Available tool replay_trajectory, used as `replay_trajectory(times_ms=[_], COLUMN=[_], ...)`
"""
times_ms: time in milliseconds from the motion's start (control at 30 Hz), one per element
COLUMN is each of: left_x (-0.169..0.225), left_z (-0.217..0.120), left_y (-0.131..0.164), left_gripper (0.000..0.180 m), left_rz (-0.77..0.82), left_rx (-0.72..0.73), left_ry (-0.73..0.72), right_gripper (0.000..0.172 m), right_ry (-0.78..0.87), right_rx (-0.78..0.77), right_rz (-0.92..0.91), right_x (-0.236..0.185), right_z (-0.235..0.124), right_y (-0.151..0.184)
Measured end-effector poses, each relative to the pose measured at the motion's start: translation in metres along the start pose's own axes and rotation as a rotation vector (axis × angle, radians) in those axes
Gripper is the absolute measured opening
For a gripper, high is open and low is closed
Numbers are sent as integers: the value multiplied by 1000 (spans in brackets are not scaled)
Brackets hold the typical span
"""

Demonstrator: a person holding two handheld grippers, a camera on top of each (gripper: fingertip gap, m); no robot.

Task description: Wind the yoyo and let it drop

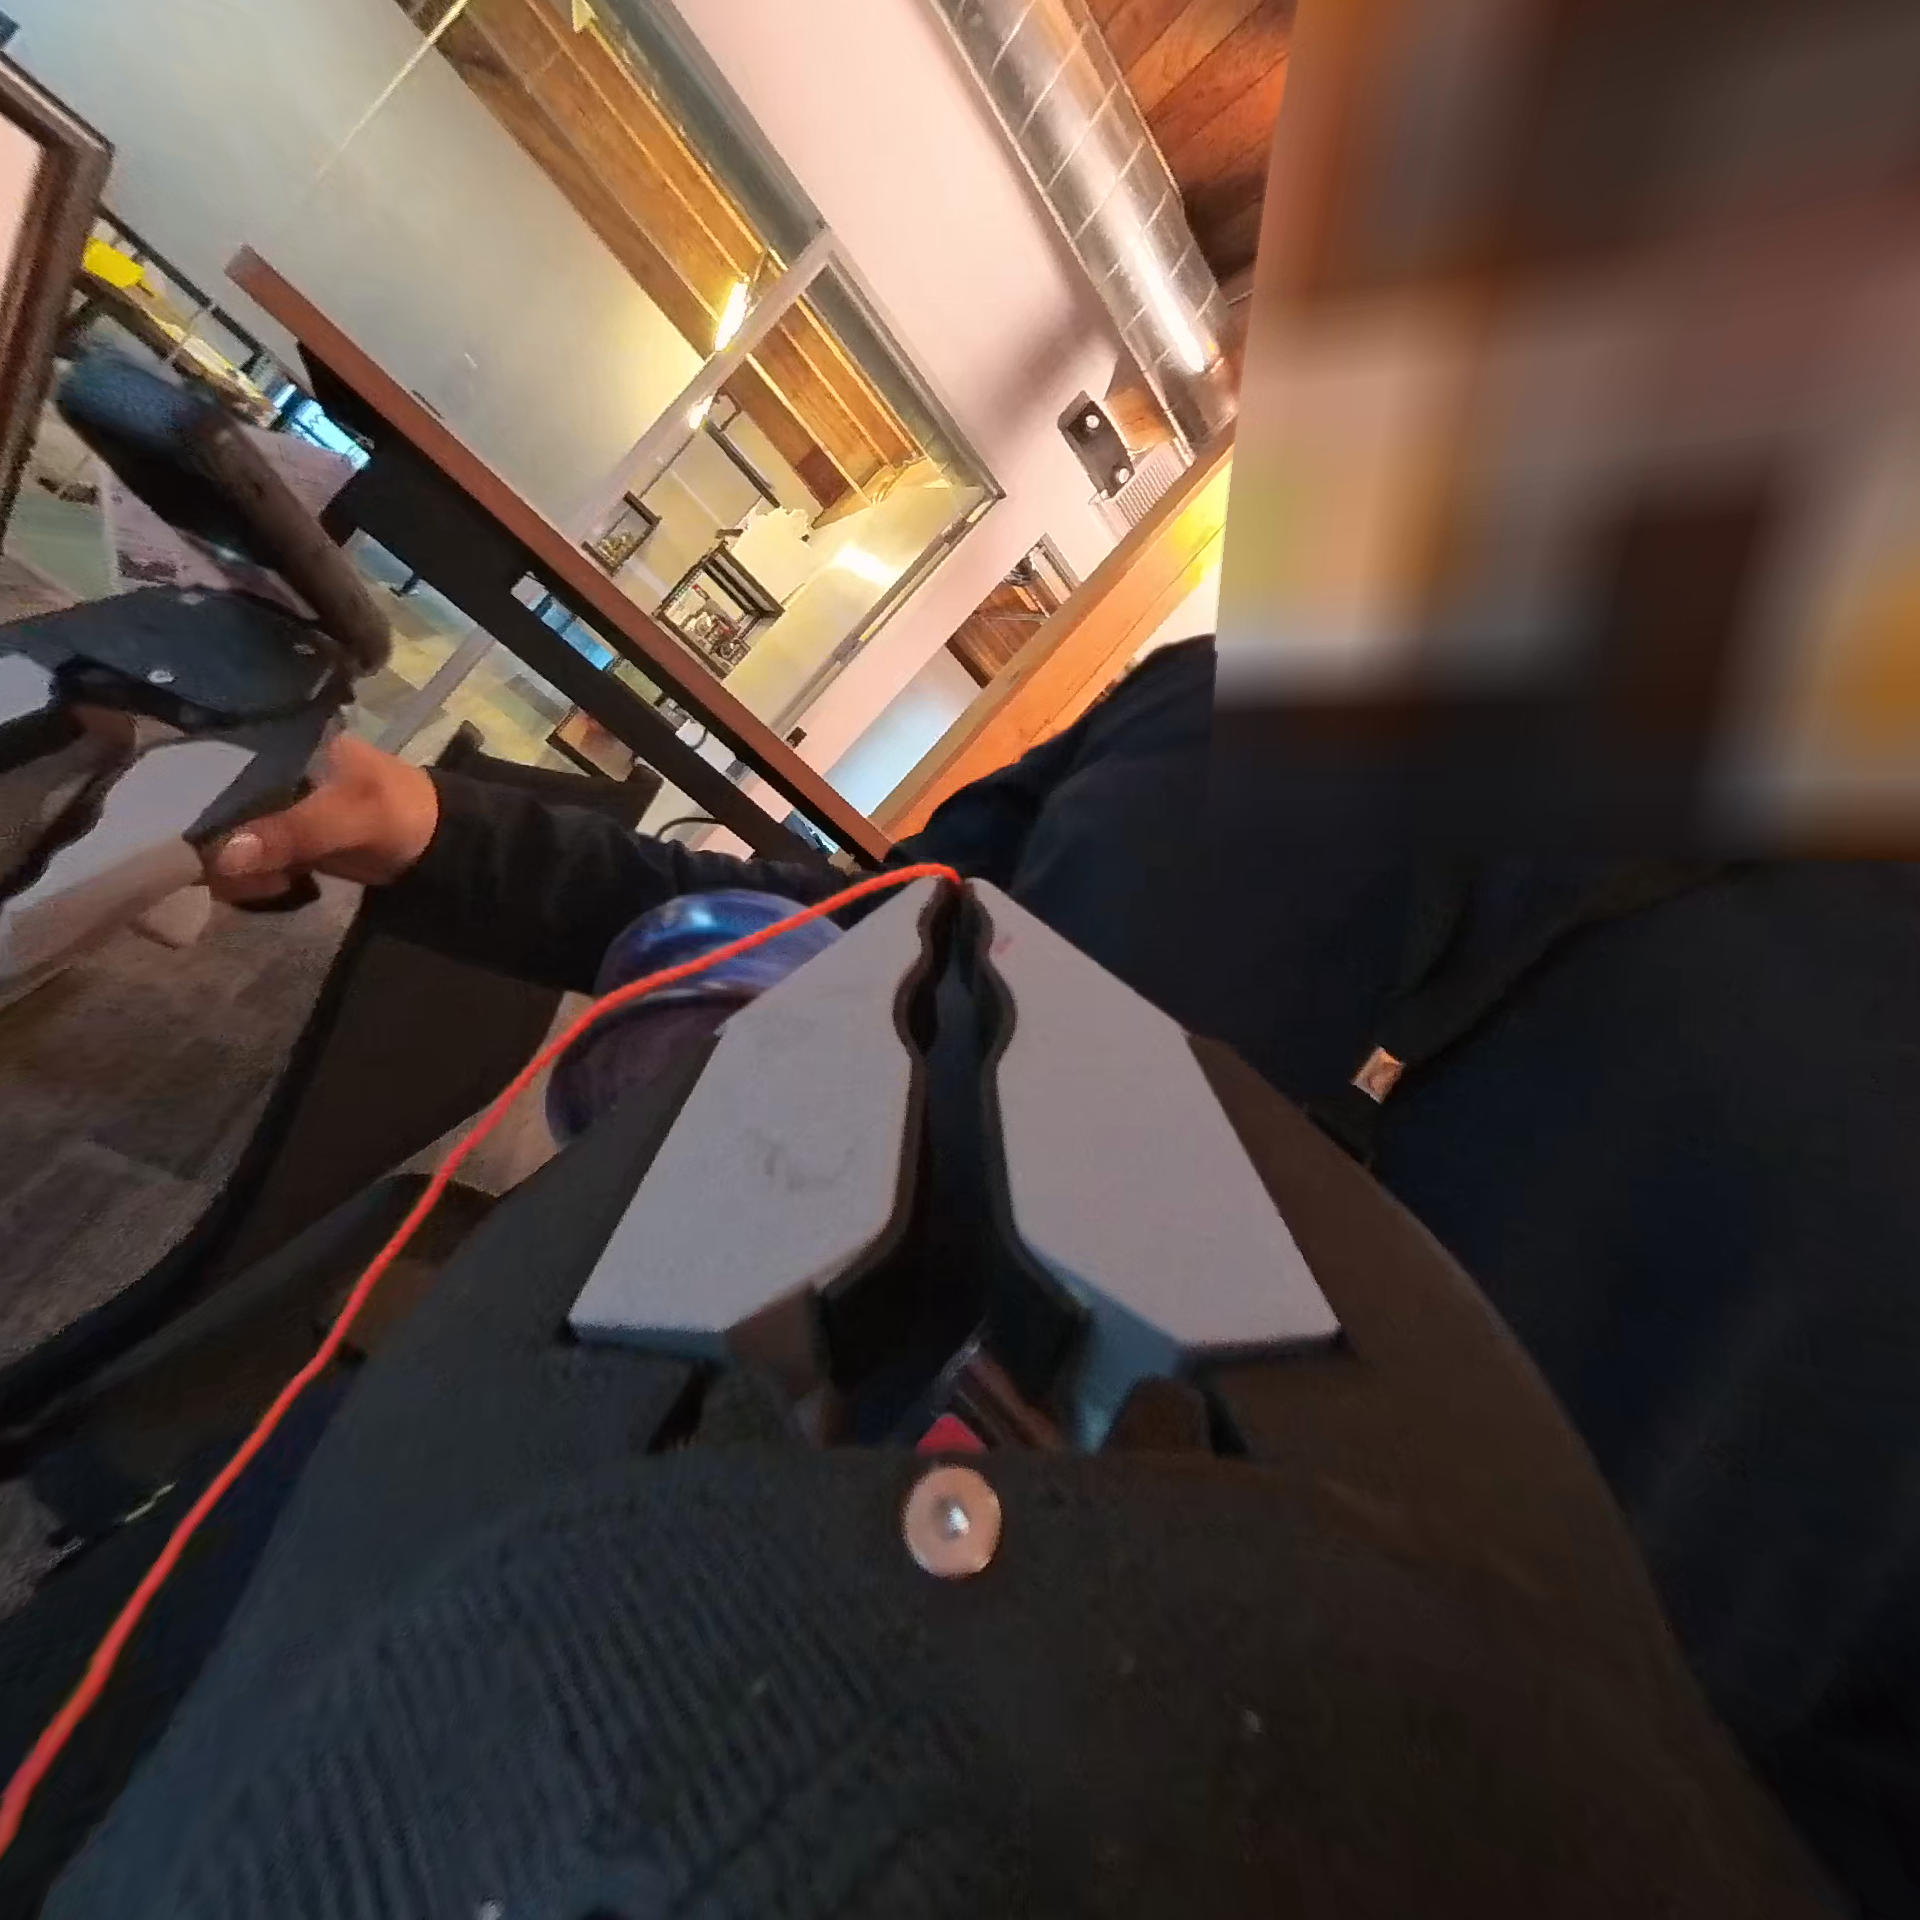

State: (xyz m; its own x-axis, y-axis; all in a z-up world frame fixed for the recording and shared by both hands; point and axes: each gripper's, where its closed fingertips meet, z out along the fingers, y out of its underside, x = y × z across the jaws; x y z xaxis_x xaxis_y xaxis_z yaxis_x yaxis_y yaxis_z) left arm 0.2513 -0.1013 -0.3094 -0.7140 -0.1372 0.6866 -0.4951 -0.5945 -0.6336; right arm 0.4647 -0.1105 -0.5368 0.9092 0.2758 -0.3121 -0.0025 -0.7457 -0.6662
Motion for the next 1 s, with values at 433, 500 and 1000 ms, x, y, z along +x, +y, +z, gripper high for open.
replay_trajectory(times_ms=[433, 500, 1000], left_x=[28, 30, 5], left_z=[-101, -116, -73], left_y=[-29, -30, -36], left_gripper=[0, 0, 0], left_rz=[122, 119, 37], left_rx=[192, 217, 157], left_ry=[-236, -283, -172], right_gripper=[90, 92, 74], right_ry=[289, 428, 1225], right_rx=[-4, -64, -369], right_rz=[49, 48, 347], right_x=[56, 83, 228], right_z=[-79, -106, -305], right_y=[28, 46, 118])
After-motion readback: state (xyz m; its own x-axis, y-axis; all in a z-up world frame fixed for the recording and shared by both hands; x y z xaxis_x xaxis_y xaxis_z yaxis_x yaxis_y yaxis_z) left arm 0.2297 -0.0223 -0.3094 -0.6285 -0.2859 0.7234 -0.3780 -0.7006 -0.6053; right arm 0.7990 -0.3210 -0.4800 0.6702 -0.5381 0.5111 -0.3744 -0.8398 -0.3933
